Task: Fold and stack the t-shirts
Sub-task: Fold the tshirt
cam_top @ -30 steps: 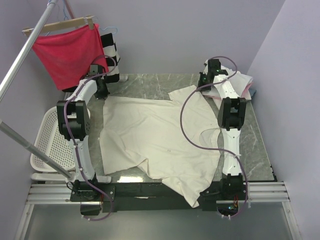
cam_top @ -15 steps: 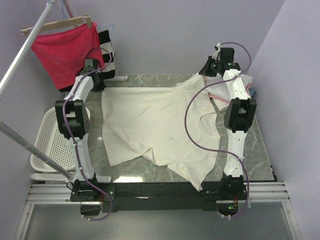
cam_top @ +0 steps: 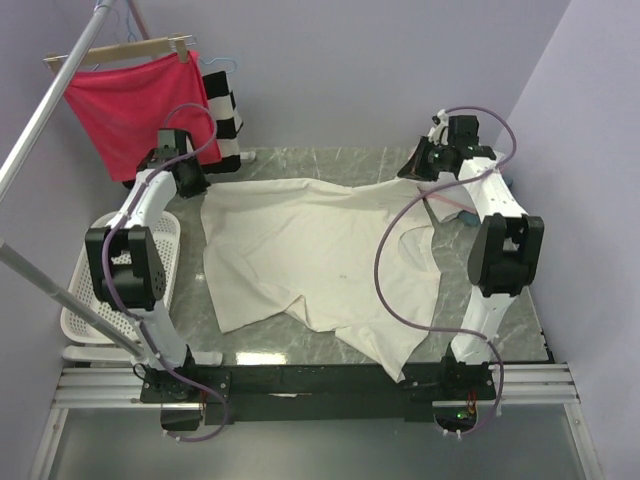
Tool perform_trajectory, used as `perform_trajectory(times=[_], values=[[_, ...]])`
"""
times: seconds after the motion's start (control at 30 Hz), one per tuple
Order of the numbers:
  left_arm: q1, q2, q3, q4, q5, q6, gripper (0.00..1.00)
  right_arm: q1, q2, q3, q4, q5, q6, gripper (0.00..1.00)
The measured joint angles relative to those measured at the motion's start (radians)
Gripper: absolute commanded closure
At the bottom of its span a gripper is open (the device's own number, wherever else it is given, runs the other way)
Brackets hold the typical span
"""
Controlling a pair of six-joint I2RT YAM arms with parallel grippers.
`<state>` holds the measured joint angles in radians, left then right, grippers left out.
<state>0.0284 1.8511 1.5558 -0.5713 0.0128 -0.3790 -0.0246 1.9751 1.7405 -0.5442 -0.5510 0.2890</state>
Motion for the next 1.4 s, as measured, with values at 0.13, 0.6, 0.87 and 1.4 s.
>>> perform_trajectory(times=[0.13,0.6,0.87,1.4], values=[[0.000,-0.071,-0.061,0.013,0.000,-0.006,0.99,0.000,-0.124,-0.099,0.016,0.018,0.002,1.00],[0.000,-0.103,-0.327,-0.043,-0.097,-0.052,0.99,0.008,-0.285,-0.575,0.014,0.224,0.063,1.00],[0.000,-0.117,-0.356,-0.070,-0.202,-0.074,0.99,0.019,-0.282,-0.637,-0.006,0.391,0.091,1.00],[-0.017,-0.167,-0.350,-0.114,-0.219,-0.081,0.26,0.052,-0.344,-0.680,0.002,0.421,0.092,0.33]])
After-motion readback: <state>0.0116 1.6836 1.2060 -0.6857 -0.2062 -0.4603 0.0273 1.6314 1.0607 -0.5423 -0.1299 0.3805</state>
